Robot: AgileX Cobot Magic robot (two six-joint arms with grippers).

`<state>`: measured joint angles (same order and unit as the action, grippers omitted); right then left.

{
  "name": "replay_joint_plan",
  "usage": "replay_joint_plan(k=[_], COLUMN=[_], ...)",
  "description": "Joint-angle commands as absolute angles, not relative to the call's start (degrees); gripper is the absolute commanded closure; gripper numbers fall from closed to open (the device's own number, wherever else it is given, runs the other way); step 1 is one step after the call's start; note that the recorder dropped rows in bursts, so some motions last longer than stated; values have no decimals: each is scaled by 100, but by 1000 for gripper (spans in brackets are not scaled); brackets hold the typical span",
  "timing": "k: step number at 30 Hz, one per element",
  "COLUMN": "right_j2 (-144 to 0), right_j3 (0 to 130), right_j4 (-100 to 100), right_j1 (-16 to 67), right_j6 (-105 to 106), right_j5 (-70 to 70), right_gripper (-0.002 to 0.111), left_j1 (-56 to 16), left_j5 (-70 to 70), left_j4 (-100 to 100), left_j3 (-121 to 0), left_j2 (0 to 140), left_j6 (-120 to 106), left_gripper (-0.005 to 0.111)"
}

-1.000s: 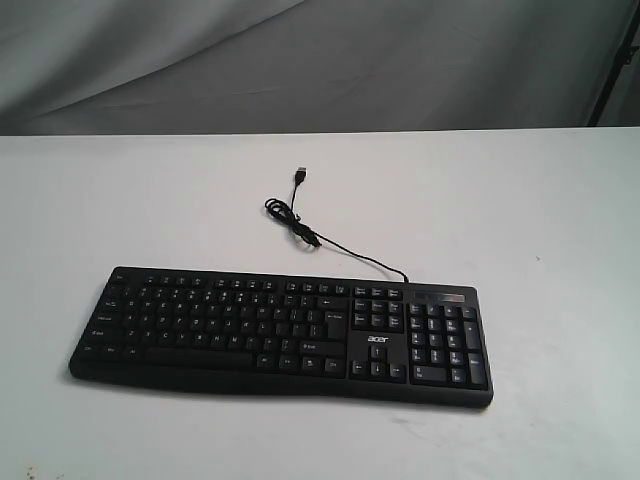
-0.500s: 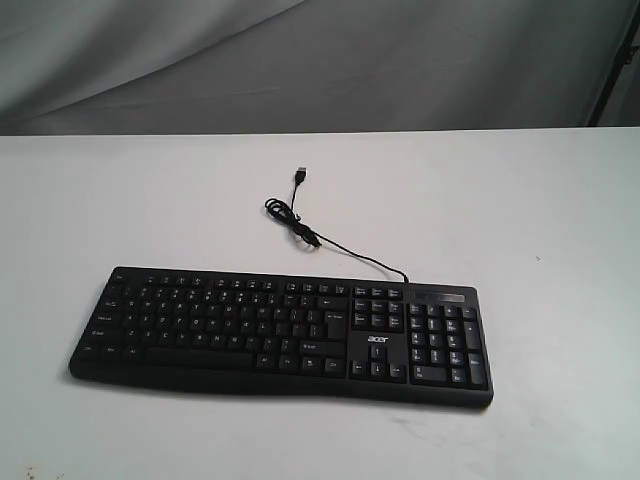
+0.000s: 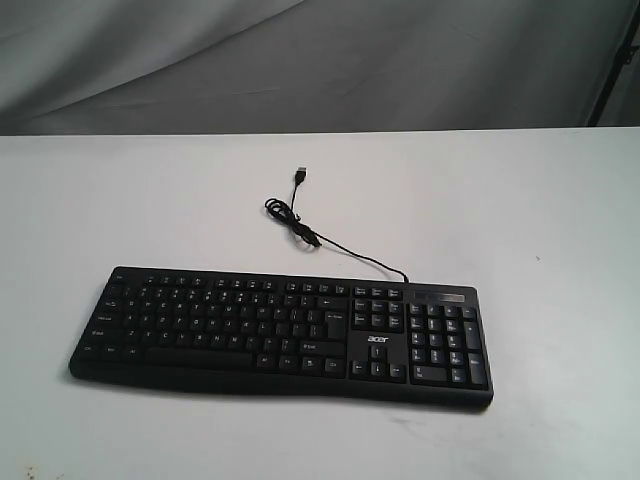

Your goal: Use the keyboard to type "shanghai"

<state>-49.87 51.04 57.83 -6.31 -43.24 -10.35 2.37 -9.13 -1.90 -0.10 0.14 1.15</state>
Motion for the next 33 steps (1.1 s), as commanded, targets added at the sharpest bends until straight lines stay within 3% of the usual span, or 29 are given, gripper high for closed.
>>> replay_joint_plan(k=[1, 6, 11, 17, 22, 33], right_j2=[-5837, -6801, -7855, -9137, -9908, -11311], right_j3=[5797, 6584, 7265, 8245, 8666, 8746], right_j4=[6832, 5538, 1861, -1998, -3359, -4115], right_j1=[-548, -451, -118, 517, 1192, 4645], right_j6=[-4332, -3910, -272, 4246, 5625, 6402], right_j5=[752, 1786, 1868, 3525, 4054, 3340], right_gripper=[108, 108, 108, 108, 108, 108], left_j1=[200, 200, 200, 200, 200, 200], left_j5=[-879, -879, -879, -879, -879, -879], left_j4=[-190, -190, -190, -190, -190, -190], left_j3=[0, 0, 0, 0, 0, 0], left_j2=[0, 0, 0, 0, 0, 0], left_j6=[131, 131, 131, 131, 131, 131], left_gripper=[107, 107, 107, 107, 107, 107])
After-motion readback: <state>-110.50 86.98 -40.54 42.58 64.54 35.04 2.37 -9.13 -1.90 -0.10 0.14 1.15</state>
